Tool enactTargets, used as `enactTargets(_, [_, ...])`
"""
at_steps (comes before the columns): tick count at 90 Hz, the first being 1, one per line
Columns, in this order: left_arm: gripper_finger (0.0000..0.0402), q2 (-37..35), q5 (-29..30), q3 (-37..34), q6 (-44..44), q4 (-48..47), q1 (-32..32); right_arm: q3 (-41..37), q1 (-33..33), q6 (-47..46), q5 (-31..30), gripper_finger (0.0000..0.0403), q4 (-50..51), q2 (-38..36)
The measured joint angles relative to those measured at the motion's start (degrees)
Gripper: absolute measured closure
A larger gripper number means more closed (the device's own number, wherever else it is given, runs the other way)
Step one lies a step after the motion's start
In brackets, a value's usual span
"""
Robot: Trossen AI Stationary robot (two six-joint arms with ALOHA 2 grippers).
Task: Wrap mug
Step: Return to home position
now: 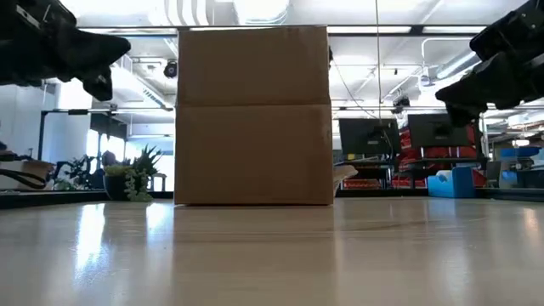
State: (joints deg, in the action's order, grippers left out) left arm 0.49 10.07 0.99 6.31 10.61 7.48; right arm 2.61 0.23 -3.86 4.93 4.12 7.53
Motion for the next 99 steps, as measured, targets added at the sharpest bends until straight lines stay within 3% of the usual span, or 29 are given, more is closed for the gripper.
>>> enactTargets(15, [0.0395, 0.32, 0.00, 0.02, -0.02, -0.20, 0.01, -0.11, 0.00, -3.69, 0.02, 0.0384, -0.26, 0.02])
enactTargets(32, [0.0395, 0.16, 1.00, 0.04, -1.26, -0.26, -0.16, -0.15, 0.00, -1.47, 0.07, 0.0384, -0.43, -0.04])
enactTargets(55, [0.0395, 0.00, 15.12, 0.04, -1.02, -2.80, -0.23, -0.17, 0.00, -0.55, 0.07, 0.0384, -0.57, -0.08])
enactTargets(72, [0.0395, -0.06, 5.57, 0.04, -2.77, -3.62, -0.16, -0.25, 0.00, 0.45, 0.10, 0.0384, -1.03, -0.45])
enactTargets(99, [0.0395, 1.65, 9.40, 0.04, -2.84, -4.40, -0.21, -0.33, 0.00, 3.43, -0.37, 0.0384, -1.38, -0.68])
